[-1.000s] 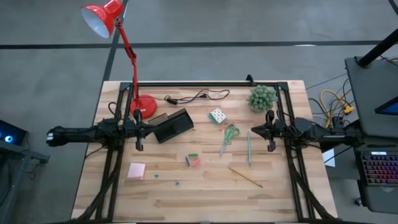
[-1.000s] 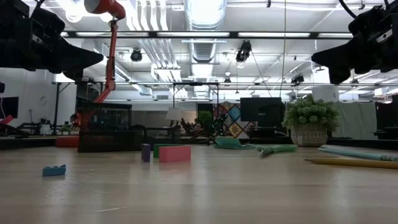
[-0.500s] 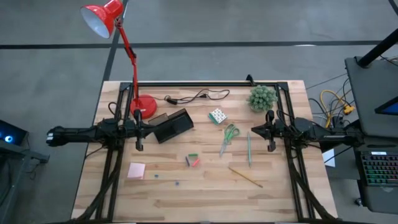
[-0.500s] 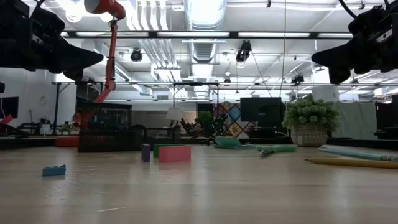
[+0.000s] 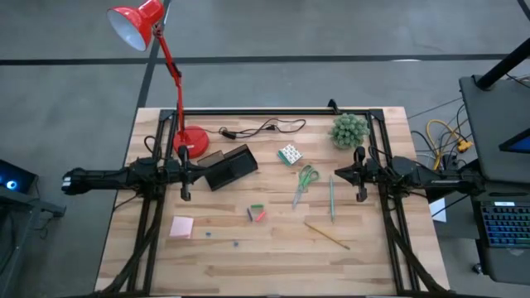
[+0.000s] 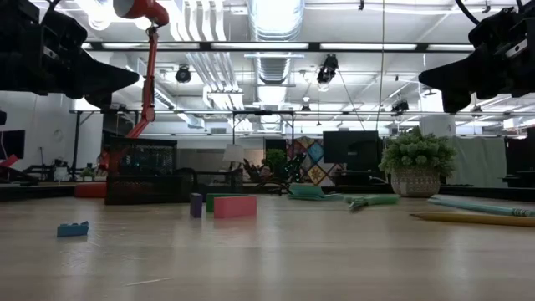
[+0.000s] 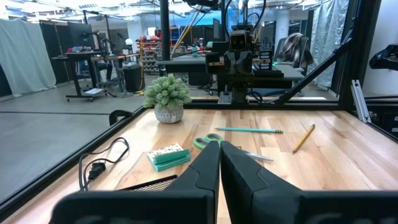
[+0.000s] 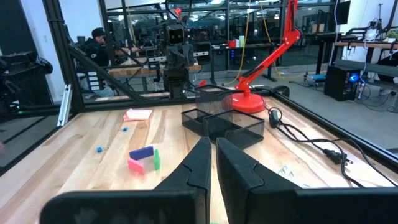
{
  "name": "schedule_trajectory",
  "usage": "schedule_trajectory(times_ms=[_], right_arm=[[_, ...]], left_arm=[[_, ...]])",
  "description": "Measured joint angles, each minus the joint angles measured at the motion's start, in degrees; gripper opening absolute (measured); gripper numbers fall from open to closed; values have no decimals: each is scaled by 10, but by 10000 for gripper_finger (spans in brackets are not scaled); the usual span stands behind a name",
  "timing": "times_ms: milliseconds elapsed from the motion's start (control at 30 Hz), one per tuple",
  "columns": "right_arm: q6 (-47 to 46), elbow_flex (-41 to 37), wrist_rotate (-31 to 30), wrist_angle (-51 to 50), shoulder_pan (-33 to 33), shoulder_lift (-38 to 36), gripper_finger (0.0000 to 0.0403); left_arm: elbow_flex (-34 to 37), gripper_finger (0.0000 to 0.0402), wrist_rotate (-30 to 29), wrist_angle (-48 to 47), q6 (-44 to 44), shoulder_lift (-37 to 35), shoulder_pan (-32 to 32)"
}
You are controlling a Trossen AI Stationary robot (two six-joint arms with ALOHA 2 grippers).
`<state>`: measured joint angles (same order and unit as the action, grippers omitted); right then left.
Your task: Pick and place office supplies into organizer
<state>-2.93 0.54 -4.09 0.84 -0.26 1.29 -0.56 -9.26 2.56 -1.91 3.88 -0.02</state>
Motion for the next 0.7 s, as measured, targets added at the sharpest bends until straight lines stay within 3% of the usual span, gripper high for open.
schedule_trajectory(times_ms=[500, 700], right_arm=[[0, 0, 0, 0, 0, 0, 18], [0, 0, 0, 0, 0, 0, 18]], left_arm=[[0, 0, 0, -1, -6, 0, 0], [-1, 0, 20, -9, -192, 1, 0]])
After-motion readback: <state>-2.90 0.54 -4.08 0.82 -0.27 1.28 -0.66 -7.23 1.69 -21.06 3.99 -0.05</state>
